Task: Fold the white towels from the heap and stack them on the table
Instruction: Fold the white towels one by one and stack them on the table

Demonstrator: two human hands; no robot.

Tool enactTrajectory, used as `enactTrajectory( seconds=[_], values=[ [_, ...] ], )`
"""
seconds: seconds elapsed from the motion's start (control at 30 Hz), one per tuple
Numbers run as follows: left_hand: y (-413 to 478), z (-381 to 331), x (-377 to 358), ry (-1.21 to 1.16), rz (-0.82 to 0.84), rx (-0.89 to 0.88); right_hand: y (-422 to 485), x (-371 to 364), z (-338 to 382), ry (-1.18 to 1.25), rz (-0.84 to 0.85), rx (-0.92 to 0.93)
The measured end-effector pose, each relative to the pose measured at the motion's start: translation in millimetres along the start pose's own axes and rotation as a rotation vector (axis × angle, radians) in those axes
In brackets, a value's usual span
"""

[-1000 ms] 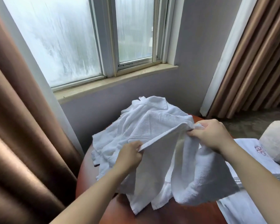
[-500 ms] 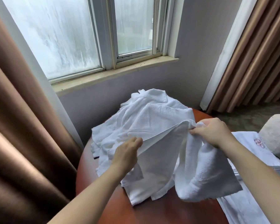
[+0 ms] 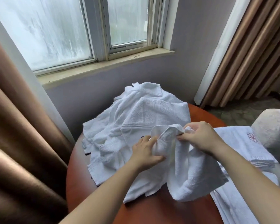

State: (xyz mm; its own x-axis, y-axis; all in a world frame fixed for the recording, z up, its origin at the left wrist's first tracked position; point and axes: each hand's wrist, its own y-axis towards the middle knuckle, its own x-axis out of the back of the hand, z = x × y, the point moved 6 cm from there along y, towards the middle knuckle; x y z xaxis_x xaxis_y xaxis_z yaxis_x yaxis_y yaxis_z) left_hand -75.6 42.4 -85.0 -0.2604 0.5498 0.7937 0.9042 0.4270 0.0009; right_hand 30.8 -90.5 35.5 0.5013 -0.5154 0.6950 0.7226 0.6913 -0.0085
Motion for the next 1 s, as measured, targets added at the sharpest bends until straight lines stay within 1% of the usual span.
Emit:
enactTrajectory(
  seconds=[0.07,0.13,0.2,0.23,0.3,0.37,0.47,0.5,0.57,0.67,0.77,0.83,0.93,1.0],
  values=[
    [10,-9,2,-0.204,-0.022,-0.057,0,0,0,-0.003,0.039,0.022],
    [13,-15,5,-0.332,0.013,-0.122,1,4,-1,-0.006,0.057,0.041],
    [13,-17,10,-0.375,0.022,-0.165,1,9,-3,0.005,0.060,0.049],
    [13,-16,14,-0.397,-0.005,-0.174,1,11,-4,0.022,0.053,0.051],
    [12,-12,22,-0.425,-0.109,-0.164,2,16,-6,0.069,0.014,0.047],
    [7,-11,28,-0.382,-0.213,-0.178,5,18,-12,0.118,-0.025,0.031],
    [-5,-18,33,-0.238,-0.379,-0.325,8,18,-18,0.143,-0.065,0.033],
    [-7,-19,32,-0.199,-0.393,-0.352,9,18,-19,0.145,-0.070,0.036],
    [-8,-20,29,-0.165,-0.346,-0.357,8,17,-17,0.164,-0.068,0.037],
    [-6,-16,21,-0.130,-0.218,-0.321,5,16,-14,0.196,-0.042,0.022],
    [-12,-10,10,0.021,-0.115,-0.351,2,16,-12,0.203,-0.017,0.032],
    [-18,-2,8,0.053,-0.067,-0.341,2,17,-16,0.203,-0.018,0.034],
    [-17,12,20,0.167,-0.092,-0.243,2,21,-31,0.202,-0.057,-0.001],
    [-16,19,34,0.237,-0.178,-0.221,3,24,-41,0.177,-0.098,-0.026]
  ],
)
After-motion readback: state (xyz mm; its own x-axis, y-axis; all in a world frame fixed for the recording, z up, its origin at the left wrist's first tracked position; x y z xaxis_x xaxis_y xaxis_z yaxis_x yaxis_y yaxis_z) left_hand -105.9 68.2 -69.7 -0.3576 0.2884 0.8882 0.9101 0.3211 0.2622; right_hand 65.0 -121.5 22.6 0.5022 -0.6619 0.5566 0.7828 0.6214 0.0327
